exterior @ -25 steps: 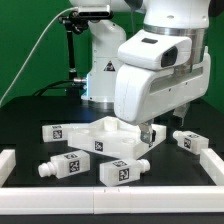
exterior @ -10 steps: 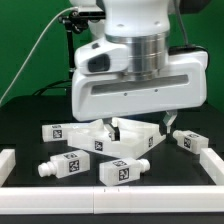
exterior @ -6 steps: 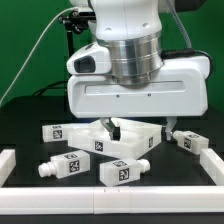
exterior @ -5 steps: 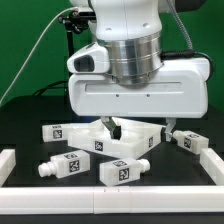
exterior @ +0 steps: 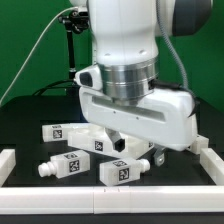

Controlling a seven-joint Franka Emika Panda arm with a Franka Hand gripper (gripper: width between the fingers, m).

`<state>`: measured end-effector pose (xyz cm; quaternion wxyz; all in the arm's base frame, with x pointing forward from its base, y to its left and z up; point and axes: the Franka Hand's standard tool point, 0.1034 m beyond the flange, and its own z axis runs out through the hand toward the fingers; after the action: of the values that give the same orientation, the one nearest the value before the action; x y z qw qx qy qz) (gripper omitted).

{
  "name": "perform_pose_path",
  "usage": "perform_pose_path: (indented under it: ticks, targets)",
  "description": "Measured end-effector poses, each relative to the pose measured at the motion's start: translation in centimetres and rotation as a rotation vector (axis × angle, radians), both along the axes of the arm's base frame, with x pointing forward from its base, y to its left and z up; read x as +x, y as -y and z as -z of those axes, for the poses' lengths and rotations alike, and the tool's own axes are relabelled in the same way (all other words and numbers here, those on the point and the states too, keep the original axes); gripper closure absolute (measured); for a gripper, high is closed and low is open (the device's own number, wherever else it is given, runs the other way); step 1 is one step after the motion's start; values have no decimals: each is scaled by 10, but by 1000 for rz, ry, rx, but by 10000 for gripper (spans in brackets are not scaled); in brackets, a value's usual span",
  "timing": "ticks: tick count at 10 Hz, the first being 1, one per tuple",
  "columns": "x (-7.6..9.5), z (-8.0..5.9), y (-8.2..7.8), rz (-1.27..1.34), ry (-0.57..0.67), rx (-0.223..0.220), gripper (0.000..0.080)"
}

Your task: Assemble one leg

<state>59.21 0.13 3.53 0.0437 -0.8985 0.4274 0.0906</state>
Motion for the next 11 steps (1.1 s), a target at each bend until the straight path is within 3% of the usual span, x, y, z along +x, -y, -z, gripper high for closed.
perform_pose_path:
  ticks: [3,7,9,11]
  targets:
    - [0,9,-2,85,3,-17,150]
    - [2,0,1,62,11,-12,150]
    - [2,-13,10,39,20,11,150]
    - [-3,-3,23,21,33,2,150]
